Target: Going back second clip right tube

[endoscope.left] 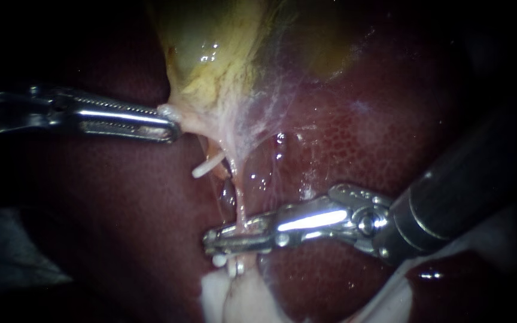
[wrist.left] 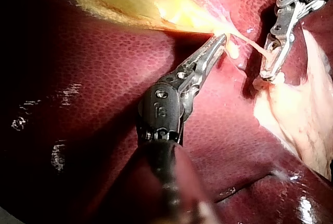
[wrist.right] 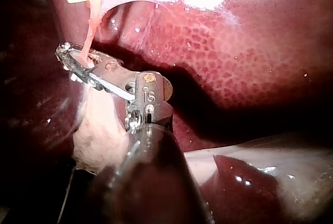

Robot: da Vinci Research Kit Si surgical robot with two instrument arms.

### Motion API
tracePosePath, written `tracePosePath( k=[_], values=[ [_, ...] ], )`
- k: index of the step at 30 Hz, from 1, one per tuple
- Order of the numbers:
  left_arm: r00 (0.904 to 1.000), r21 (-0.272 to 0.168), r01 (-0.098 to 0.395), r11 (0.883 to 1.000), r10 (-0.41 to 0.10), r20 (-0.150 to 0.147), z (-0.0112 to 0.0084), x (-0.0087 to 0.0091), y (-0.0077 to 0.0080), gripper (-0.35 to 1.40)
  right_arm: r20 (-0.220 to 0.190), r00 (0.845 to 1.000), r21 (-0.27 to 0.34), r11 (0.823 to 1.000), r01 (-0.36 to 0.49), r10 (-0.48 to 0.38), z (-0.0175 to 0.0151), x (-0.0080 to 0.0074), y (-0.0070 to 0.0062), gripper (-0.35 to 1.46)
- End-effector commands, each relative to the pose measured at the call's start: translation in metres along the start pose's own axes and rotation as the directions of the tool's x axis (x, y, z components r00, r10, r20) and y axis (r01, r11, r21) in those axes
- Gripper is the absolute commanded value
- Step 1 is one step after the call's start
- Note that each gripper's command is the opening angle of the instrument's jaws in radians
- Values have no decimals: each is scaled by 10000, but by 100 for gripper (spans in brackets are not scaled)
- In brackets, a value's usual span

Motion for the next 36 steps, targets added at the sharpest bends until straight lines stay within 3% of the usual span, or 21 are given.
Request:
tracePosePath(
  k=[1, 2, 3, 5, 7, 11, 13, 16, 25, 31, 34, 36],
  values=[
    [10000, -7, -4, 10000, 4, -2, 0, 0, 0, -35, -3, 10000, 2, 10000, 1, -1, 1, 0, 0, -35],
    [10000, -7, -5, 10000, 5, -2, 0, 0, 0, -35, -7, 10000, -1, 10000, -59, 59, 2, 1, 0, -28],
    [10000, -9, -5, 10000, 5, -2, -1, 0, 0, -35, -3, 9992, -13, 9992, 411, -411, 4, 2, 1, -5],
    [10000, -11, -6, 10000, 6, -1, -1, 0, 0, -35, -12, 9983, -30, 9983, 580, -580, 8, 5, 2, 26],
    [10000, -12, -6, 10000, 6, -1, -1, 0, 0, -35, -38, 9976, -77, 9976, 693, -693, 13, 7, 3, 40],
    [10000, -15, -7, 10000, 7, 0, -2, 0, 0, -35, -185, 9931, -828, 9900, 1141, -1160, 14, 9, 5, 47],
    [10000, -16, -8, 10000, 8, 0, -2, -1, 0, -35, -24, 9890, -1449, 9786, 1462, -1481, 13, 11, 9, 49],
    [10000, -17, -8, 10000, 8, 0, -2, -1, 0, -35, 237, 9848, -1898, 9664, 1734, -1720, 6, 15, 14, 50],
    [10000, -23, -10, 10000, 10, 2, -3, -1, 0, -35, 85, 9805, -2478, 9495, 1923, -1963, -21, 33, 11, 49],
    [10000, -31, -11, 10000, 11, 4, -4, -1, 0, -35, 170, 9801, -2508, 9481, 1955, -1976, -32, 32, 5, 49],
    [10000, -37, -12, 10000, 12, 5, -5, -1, 0, -35, 637, 9606, -2478, 9282, 2777, -2704, -41, 30, -2, 49],
    [10000, -44, -12, 10000, 12, 7, -7, -2, 0, -35, 1141, 9383, -2411, 9071, 3449, -3264, -52, 31, -12, 49]
  ],
)
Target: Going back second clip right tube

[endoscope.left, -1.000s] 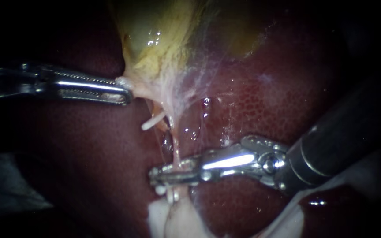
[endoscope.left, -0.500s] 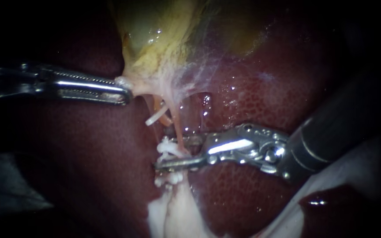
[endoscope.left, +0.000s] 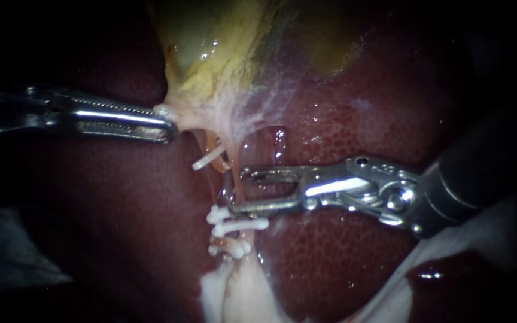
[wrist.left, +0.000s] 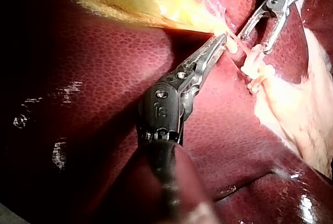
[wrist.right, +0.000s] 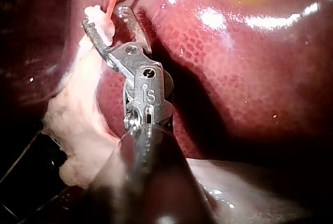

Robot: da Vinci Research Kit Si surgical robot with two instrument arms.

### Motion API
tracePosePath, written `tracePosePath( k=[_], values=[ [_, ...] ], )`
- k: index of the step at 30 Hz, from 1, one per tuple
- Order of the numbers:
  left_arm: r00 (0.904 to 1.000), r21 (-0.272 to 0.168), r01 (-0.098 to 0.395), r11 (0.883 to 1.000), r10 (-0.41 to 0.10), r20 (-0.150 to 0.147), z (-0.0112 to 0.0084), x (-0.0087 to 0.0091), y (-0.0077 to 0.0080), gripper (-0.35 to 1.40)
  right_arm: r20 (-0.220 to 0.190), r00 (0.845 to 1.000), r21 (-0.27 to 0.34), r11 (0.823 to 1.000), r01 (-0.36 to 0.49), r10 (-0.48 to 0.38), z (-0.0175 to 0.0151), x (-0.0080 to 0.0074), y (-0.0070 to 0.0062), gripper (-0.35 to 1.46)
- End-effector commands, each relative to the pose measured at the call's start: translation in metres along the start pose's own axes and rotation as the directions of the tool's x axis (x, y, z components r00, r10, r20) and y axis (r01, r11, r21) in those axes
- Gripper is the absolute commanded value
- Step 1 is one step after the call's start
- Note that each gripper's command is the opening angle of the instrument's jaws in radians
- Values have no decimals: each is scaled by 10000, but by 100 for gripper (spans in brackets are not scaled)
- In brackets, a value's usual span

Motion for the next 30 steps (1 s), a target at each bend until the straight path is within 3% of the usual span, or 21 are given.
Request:
tracePosePath(
  k=[1, 5, 11, 13, 18, 24, 30],
  values=[
    [10000, -11, -1, 10000, 1, 0, -1, 0, 0, -35, 237, 9991, 28, 9994, 352, -353, -8, 2, -2, 49],
    [10000, -16, -2, 10000, 2, 1, -1, 0, 0, -35, 931, 9817, -191, 9855, 1686, -1661, -50, 20, -16, 50],
    [10000, -19, -4, 10000, 4, 2, -1, 0, -2, -35, 1133, 9540, -374, 9584, 2831, -2774, -100, 47, -32, 50],
    [10000, -20, -6, 10000, 6, 2, -1, -1, -2, -35, 1376, 9417, -391, 9483, 3150, -3071, -109, 52, -36, 50],
    [10000, -18, -16, 10000, 16, 3, 0, -3, -5, -35, 1923, 9166, -309, 9314, 3627, -3505, -117, 50, -40, 50],
    [10000, 18, -73, 10000, 73, -27, 10, -13, -19, -35, 1958, 9091, -246, 9249, 3794, -3677, -122, 48, -39, 50],
    [9997, 127, -180, 9998, 178, 180, 36, -31, -36, -35, 1971, 8975, -185, 9138, 4058, -3946, -124, 48, -38, 50]
  ],
)
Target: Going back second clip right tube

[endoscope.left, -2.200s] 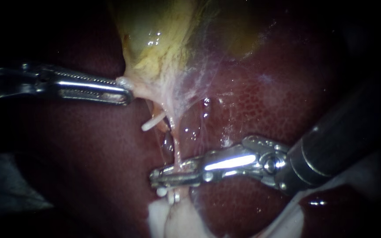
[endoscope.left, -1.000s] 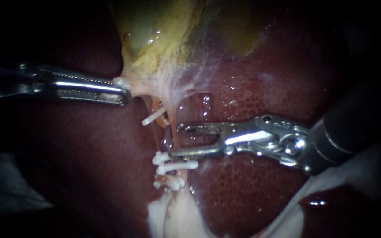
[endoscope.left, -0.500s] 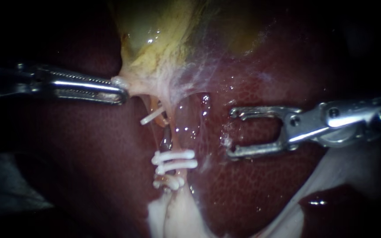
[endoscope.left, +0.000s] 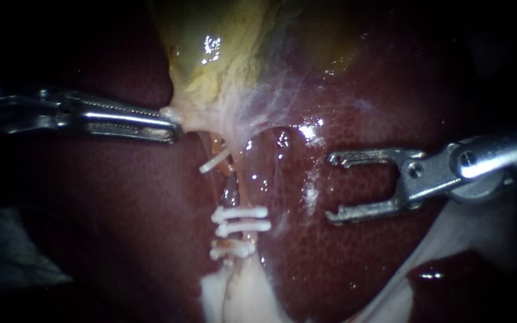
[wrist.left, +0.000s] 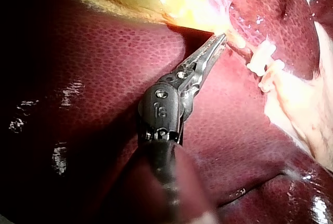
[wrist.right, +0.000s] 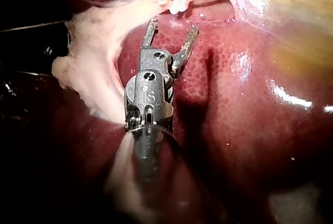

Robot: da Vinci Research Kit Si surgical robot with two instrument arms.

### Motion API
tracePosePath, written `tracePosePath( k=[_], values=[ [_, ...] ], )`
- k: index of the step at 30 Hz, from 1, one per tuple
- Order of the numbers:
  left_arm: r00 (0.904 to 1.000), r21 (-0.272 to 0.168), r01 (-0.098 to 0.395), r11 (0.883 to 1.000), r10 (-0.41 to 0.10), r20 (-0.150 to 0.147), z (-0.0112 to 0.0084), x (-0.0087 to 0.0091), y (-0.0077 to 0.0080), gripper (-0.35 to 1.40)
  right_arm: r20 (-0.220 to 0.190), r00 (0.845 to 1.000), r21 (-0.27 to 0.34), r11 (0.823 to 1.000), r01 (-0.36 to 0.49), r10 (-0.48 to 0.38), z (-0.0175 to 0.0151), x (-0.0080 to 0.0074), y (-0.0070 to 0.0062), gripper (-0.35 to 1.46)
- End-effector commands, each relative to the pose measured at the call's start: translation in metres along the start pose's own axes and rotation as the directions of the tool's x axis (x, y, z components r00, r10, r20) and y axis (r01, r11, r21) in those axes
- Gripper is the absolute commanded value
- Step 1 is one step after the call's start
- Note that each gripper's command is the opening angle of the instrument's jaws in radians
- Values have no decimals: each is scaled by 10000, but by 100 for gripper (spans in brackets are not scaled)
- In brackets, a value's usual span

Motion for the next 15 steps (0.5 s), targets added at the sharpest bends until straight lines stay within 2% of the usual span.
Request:
tracePosePath(
  k=[1, 6, 12, 15],
  values=[
    [10000, 41, 52, 10000, -53, 48, 4, -2, -2, -35, -1, 10000, 5, 10000, 30, -30, 0, 0, 0, 50],
    [9998, 42, 68, 10000, -69, 175, 13, -9, -10, -35, -1, 9999, 12, 9999, 147, -147, -1, 0, 0, 50],
    [9998, 32, 85, 10000, -86, 175, 11, -6, -8, -35, 0, 9998, 13, 9998, 191, -191, -3, 2, 1, 50],
    [9998, -23, 110, 9999, -109, 181, 3, -2, -6, -35, -84, 9998, 280, 9994, 194, -192, 1, 2, 1, 49]
  ],
)
